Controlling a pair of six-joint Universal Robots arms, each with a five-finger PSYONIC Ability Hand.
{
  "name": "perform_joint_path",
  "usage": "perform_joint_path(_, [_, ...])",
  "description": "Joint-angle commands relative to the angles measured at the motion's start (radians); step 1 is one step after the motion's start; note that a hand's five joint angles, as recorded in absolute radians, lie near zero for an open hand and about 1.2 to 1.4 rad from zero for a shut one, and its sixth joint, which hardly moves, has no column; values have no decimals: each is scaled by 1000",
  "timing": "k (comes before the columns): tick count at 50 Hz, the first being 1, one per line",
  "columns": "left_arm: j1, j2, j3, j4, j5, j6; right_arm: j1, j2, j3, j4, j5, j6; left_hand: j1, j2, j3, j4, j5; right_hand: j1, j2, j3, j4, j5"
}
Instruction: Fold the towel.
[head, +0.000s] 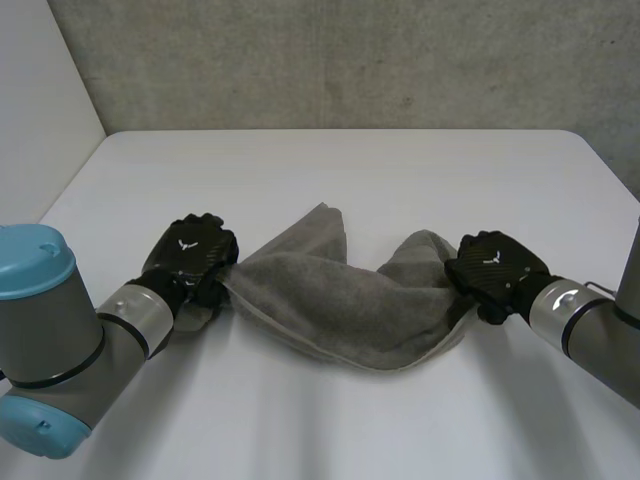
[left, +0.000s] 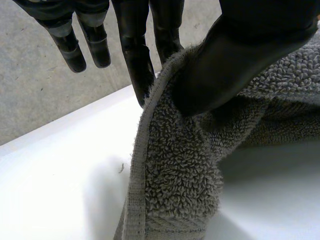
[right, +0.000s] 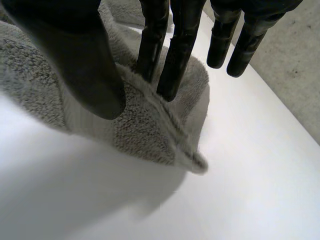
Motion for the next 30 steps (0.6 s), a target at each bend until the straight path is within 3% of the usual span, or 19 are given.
perform_joint_path(1, [1,-3,0,0,0,0,-3,-5,44,-8,6,23,90,97,-58,-66,74,-19,-23,-53,-76,-19])
perform_joint_path(8, [8,-3,-1,0,0,0,-20,-28,105,-9,4,25,90,97,-58,-66,74,-171,-176,-53,-76,-171])
perform_joint_path(20, [14,-21,5,0,0,-2,-41,-40,142,-78,3,26,90,97,-58,-66,74,-154,-158,-53,-76,-154])
perform_joint_path(23, [14,-23,3,0,0,0,-41,1,134,-107,4,26,90,97,-58,-66,74,28,24,-53,-76,28])
perform_joint_path(24, [14,-23,3,0,0,0,-41,9,127,-115,0,28,90,97,-58,-66,74,310,306,-53,-76,310])
perform_joint_path(27, [14,-23,-1,1,0,0,-43,-5,113,-120,-3,75,53,60,-58,-66,37,420,416,-53,-76,421])
perform_joint_path(30, [14,-26,-3,3,0,0,-64,-61,95,-121,-13,207,-330,-323,-58,-66,-346,420,416,-53,-76,421])
